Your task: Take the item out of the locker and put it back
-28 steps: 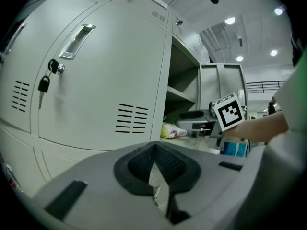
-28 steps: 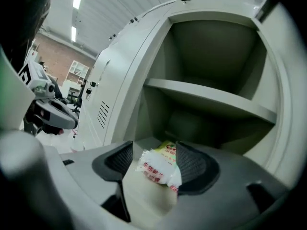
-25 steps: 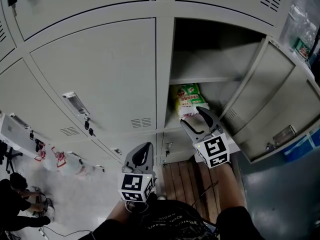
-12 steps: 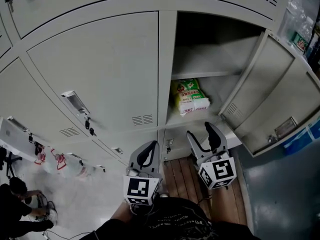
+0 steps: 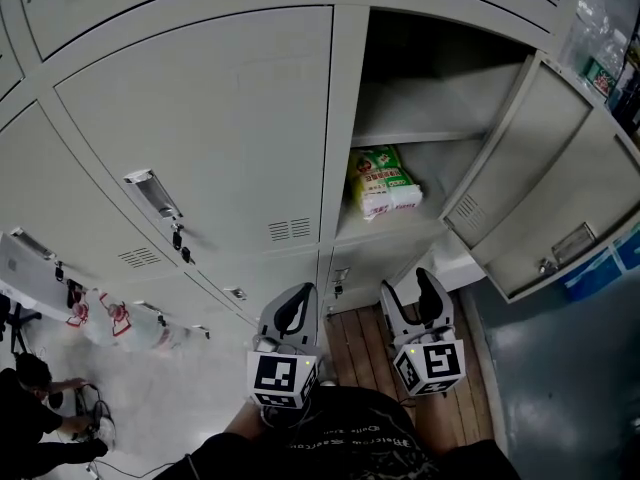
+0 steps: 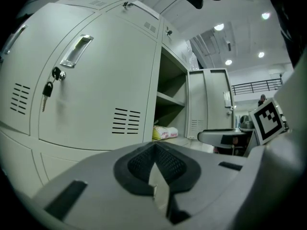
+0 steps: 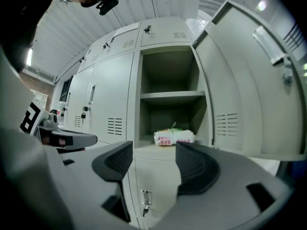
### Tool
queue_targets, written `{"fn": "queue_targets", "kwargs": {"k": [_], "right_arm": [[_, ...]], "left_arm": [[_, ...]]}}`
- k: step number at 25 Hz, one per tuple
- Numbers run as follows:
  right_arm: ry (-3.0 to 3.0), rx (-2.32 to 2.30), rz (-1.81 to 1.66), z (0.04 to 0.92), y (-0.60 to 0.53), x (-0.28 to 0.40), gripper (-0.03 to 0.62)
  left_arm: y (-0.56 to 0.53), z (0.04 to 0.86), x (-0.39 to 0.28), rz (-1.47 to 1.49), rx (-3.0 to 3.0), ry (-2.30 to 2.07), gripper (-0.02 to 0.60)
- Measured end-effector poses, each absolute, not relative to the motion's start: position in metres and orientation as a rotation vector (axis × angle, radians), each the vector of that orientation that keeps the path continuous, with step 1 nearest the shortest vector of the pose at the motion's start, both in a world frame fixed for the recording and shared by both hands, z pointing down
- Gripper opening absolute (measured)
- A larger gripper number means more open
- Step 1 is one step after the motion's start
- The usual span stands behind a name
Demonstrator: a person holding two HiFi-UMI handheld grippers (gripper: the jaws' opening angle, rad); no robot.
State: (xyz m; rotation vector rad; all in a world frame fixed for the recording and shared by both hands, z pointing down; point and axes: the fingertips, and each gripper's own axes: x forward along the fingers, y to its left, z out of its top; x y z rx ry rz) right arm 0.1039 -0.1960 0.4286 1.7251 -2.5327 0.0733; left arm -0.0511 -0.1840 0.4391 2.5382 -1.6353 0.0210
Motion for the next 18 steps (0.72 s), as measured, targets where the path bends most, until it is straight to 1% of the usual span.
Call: {"fn": "queue_targets", "kwargs": {"k": [5, 15, 17, 18], "right_arm": [[-2.505, 1.749, 0.114, 0.442, -0.185, 0.105, 0.281], [-2.459, 1.710, 0.084, 0.454, -0.181, 0.105, 0.277], [-2.470, 1.709, 0.089, 0.453, -0.181, 0.106, 0.248], [-2.477, 1.709, 0.093, 0.453, -0.180, 0.107, 0.220]], "left_arm": [[-0.183, 0.444, -0.052, 0.029, 2.547, -1.630, 0.005], [-0.187, 0.452, -0.046, 0.059, 2.552, -1.612, 0.005], [-0.188, 0.451, -0.043, 0.057, 2.556, -1.606, 0.005], [-0.188, 0.452, -0.043, 0.058, 2.555, -1.606, 0.005]]}}
